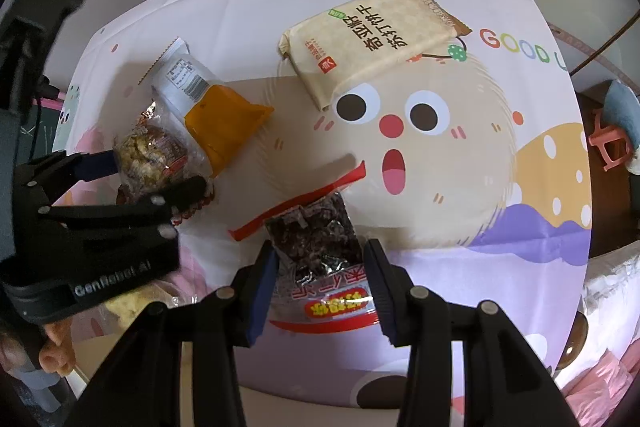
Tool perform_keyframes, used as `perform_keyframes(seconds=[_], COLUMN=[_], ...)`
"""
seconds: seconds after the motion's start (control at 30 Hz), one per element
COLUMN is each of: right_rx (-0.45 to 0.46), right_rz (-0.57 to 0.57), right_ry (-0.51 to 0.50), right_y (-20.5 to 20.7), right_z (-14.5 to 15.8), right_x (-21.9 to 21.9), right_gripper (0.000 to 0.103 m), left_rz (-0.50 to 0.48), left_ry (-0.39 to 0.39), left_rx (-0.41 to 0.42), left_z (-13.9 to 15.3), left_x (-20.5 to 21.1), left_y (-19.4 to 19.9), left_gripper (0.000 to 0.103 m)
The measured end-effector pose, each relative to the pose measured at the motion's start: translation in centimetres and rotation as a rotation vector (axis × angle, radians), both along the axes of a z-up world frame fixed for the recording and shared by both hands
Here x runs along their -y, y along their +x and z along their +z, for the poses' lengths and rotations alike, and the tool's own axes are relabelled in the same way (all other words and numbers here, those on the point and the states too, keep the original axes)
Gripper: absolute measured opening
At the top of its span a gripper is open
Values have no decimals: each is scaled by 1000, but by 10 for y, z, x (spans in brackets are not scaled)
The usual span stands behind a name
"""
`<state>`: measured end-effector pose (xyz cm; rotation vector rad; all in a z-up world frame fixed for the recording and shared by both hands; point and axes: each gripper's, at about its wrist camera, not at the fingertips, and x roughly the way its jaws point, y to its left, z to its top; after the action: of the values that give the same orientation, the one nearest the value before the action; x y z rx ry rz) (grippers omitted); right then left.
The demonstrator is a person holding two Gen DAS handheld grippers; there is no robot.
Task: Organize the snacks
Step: 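Grasp the clear nut bag with left gripper while right grasps the dark red-labelled bag, then lift both bags and carry them over the white tray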
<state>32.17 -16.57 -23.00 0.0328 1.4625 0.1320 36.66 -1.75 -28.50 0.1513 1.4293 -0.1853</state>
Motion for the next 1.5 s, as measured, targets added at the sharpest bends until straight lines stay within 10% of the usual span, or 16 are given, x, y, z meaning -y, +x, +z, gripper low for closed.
perform_keyframes(seconds=[0.2,0.4,0.9,1.2,1.5], right_rx=[17,103,651,780,775], right_rz=[18,-31,55,53,-34], right_ry=[-4,31,32,52,3], right_y=[-10,-28,-202,-301,-331], right_z=[3,39,265,286,243], right_x=[-5,3,8,2,7], right_gripper=[42,42,43,43,43], left_rz=[19,27,-126,-122,-64], left_ry=[14,-17,-135,-210,-119], left_rx=[76,208,605,706,745], left_z=[16,91,327,337,269], left_x=[1,-3,-34,-48,-34], left_y=[-9,-38,-240,-329,-362], left_gripper=[50,50,50,51,51])
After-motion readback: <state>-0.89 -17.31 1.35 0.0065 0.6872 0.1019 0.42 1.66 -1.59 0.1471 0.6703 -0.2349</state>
